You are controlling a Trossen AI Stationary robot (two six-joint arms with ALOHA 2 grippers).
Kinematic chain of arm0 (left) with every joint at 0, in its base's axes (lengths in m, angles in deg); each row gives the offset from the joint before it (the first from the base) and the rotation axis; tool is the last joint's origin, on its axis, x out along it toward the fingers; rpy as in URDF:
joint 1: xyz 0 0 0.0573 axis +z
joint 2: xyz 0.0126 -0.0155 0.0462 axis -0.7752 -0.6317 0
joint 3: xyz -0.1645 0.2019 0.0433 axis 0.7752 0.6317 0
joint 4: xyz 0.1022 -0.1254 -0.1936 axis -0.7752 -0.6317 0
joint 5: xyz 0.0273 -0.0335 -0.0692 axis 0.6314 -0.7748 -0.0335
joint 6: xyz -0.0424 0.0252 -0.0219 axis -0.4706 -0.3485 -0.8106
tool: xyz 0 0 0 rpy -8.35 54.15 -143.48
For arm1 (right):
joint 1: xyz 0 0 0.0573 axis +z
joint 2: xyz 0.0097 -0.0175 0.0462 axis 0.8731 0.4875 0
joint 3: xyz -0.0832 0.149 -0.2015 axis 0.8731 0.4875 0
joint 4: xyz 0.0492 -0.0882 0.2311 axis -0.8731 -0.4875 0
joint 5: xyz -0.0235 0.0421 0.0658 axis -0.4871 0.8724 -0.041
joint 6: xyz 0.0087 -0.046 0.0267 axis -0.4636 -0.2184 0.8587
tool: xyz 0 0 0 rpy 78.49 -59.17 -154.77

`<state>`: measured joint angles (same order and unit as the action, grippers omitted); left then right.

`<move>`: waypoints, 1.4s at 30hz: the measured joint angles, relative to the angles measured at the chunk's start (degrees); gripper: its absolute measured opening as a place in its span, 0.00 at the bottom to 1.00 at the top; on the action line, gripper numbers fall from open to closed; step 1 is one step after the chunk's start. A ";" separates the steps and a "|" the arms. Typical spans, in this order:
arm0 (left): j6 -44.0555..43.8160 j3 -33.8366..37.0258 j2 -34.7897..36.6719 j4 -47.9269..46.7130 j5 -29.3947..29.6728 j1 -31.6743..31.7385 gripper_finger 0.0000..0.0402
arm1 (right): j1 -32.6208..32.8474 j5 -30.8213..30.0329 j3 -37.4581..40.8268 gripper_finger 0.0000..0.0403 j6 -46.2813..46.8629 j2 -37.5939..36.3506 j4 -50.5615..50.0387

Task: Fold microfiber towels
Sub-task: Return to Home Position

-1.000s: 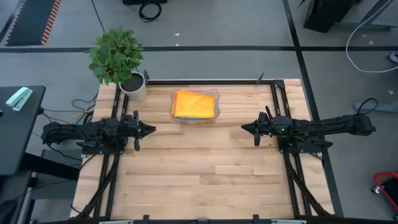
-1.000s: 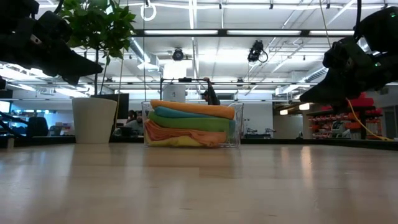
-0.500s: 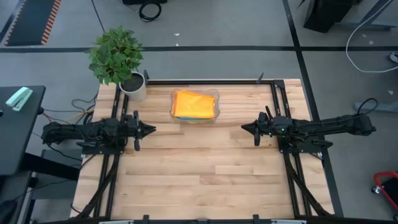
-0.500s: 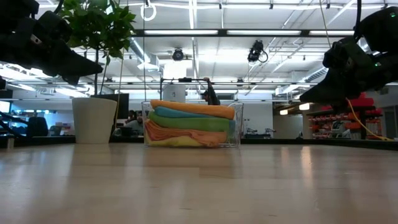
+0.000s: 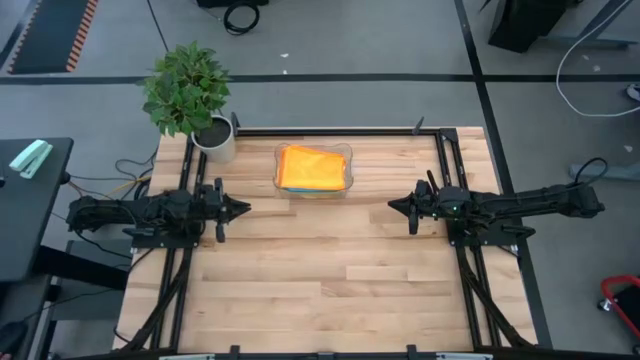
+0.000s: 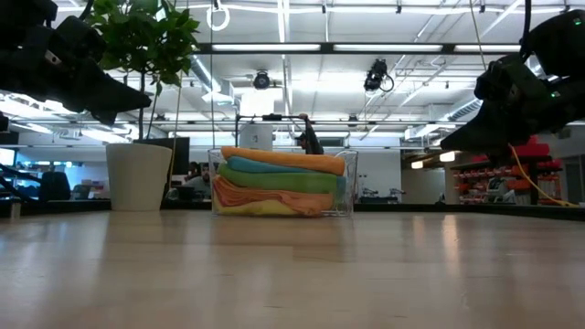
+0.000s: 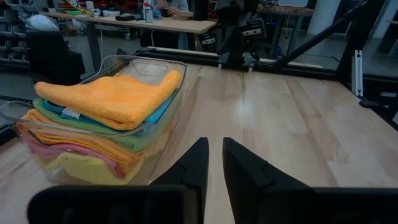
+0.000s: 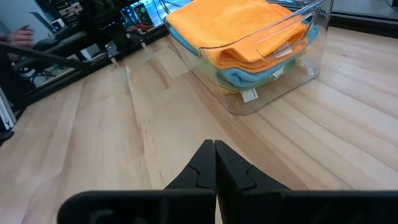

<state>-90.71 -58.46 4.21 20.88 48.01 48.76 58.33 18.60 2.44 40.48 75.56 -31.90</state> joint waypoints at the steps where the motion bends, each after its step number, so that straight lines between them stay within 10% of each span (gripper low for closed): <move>1: 0.00 0.00 0.00 0.00 0.00 0.00 0.14 | -0.01 -0.02 0.00 0.00 0.00 0.00 0.00; 42: 0.00 -0.04 0.00 0.00 0.00 0.02 0.14 | 0.01 0.00 0.00 0.00 0.00 0.00 0.00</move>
<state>-90.71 -58.51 4.21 20.88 48.01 48.78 58.34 18.60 2.44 40.48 75.56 -31.89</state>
